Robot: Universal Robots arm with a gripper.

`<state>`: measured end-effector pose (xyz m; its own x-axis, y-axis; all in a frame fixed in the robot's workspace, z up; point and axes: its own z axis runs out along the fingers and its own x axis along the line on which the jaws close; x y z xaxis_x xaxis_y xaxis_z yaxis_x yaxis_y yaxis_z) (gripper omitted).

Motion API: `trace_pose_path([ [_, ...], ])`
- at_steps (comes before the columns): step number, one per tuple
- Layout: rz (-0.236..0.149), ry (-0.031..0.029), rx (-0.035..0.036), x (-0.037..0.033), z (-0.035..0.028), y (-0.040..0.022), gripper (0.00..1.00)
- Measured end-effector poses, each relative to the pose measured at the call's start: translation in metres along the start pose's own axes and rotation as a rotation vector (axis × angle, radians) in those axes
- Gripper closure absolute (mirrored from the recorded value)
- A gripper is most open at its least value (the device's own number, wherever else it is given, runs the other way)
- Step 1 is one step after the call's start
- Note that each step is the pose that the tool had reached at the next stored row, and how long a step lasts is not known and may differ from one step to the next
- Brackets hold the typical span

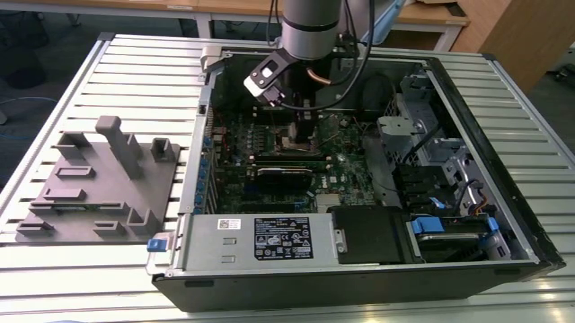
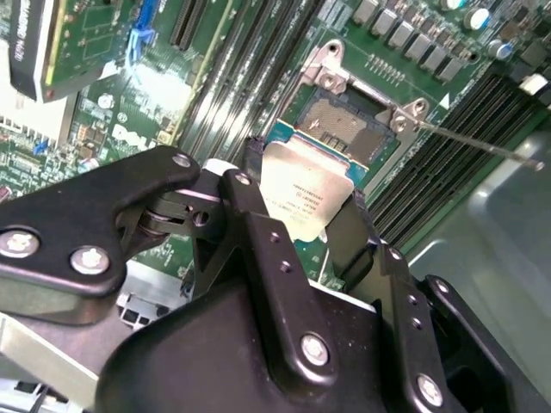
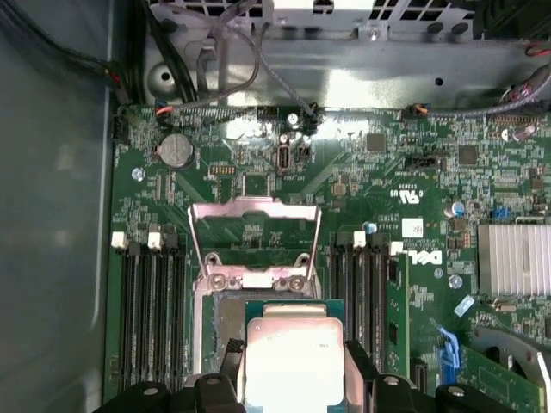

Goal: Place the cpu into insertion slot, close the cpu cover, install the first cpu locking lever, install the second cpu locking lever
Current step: 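Place the cpu into insertion slot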

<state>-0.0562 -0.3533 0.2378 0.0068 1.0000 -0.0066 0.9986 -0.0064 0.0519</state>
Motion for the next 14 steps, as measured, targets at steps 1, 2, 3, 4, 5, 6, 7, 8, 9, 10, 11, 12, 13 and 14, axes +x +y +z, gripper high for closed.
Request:
trace_pose_path([
  [1, 0.0, -0.0005, -0.0002, 0.0007, 0.0003, -0.0015, 0.46],
  [2, 0.0, -0.0018, -0.0005, 0.0015, 0.0008, -0.0027, 0.46],
  [3, 0.0, -0.003, -0.0004, 0.0027, 0.0017, -0.0036, 0.46],
  [4, 0.0, -0.0036, -0.0005, 0.0043, 0.0028, -0.0042, 0.46],
  [5, 0.0, -0.0042, -0.0005, 0.0062, 0.004, -0.0049, 0.46],
  [6, 0.0, -0.0045, -0.0006, 0.0081, 0.0051, -0.0055, 0.46],
  [7, 0.0, -0.005, -0.0006, 0.0099, 0.006, -0.0059, 0.46],
  [8, 0.0, -0.0054, -0.0006, 0.0114, 0.0068, -0.0062, 0.46],
  [9, 0.0, -0.0053, -0.0007, 0.0123, 0.008, -0.0063, 0.46],
  [10, 0.0, -0.0053, -0.0007, 0.0128, 0.0093, -0.0064, 0.46],
  [11, 0.0, -0.0055, -0.0006, 0.0129, 0.0108, -0.0064, 0.46],
  [12, 0.0, -0.0057, -0.0008, 0.0129, 0.0124, -0.0065, 0.46],
  [13, 0.0, -0.0059, -0.001, 0.0129, 0.0141, -0.0066, 0.46],
  [14, 0.0, -0.0058, -0.0011, 0.013, 0.0159, -0.0067, 0.46],
])
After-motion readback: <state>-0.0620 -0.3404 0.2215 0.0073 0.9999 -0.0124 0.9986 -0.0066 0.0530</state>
